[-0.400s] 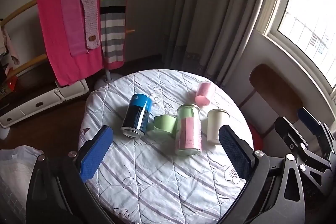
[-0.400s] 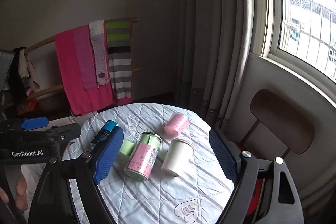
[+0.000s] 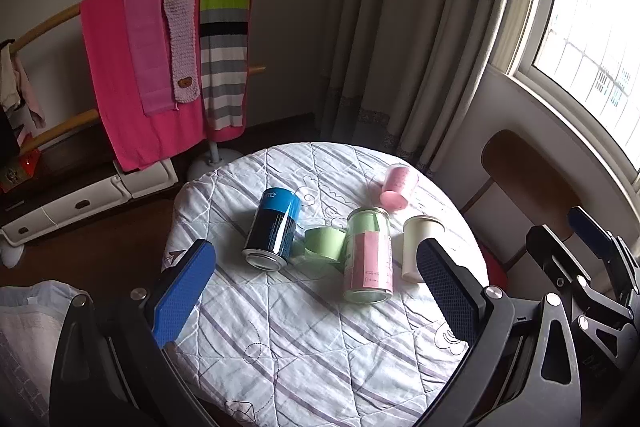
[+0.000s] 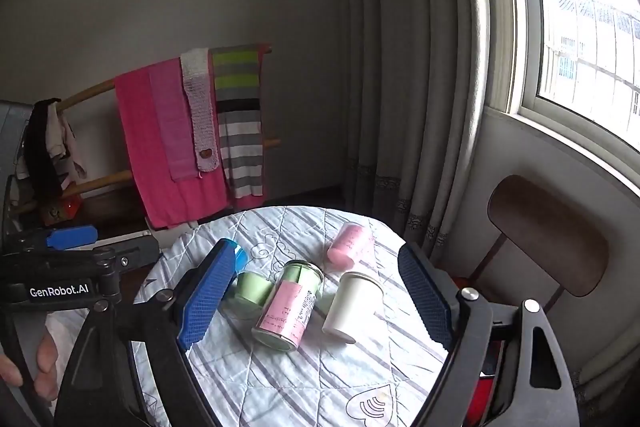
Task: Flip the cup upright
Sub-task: 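Move the left tool toward the blue-and-black cup on the table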
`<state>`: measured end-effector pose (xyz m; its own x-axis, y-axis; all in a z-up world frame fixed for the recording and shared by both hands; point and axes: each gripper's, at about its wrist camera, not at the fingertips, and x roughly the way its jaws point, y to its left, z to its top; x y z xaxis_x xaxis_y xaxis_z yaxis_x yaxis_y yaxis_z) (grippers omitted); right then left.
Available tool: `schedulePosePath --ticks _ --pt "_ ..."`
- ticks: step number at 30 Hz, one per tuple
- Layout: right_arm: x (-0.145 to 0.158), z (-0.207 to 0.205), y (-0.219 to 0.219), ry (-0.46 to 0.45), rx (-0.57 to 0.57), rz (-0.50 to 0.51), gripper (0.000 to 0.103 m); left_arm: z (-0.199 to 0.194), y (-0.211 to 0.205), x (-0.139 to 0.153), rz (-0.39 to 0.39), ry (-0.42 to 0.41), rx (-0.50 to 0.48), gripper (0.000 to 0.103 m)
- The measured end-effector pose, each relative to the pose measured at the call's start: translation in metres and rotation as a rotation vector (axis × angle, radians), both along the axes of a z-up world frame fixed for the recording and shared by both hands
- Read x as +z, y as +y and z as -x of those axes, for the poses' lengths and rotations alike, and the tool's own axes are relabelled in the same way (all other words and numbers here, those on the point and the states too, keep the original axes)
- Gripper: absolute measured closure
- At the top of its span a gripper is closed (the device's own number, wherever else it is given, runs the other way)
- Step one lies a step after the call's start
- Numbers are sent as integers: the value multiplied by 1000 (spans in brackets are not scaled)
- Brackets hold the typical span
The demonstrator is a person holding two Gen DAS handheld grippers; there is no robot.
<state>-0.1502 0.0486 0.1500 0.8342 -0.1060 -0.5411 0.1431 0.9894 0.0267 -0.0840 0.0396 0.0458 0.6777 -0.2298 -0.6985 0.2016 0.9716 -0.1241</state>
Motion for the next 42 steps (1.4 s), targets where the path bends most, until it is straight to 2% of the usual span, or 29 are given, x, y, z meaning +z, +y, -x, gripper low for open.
schedulePosePath --ticks 6,20,26,34,38,42 --pt "-32 10 -22 21 22 -4 18 1 1 3 -25 -13 15 1" --pt "-46 7 -25 71 30 -47 18 -4 -1 -5 -80 11 36 1" --pt "-52 4 -27 105 29 -19 18 -8 -4 -13 -102 46 29 1" --pt "-63 0 -30 162 26 -27 18 -19 -14 -32 -139 148 -3 1" --pt "-70 -6 -35 213 22 -30 18 -31 -15 -48 -141 253 -12 1" --pt "-80 -17 -39 284 12 -49 18 -45 -16 -65 -177 356 -25 1"
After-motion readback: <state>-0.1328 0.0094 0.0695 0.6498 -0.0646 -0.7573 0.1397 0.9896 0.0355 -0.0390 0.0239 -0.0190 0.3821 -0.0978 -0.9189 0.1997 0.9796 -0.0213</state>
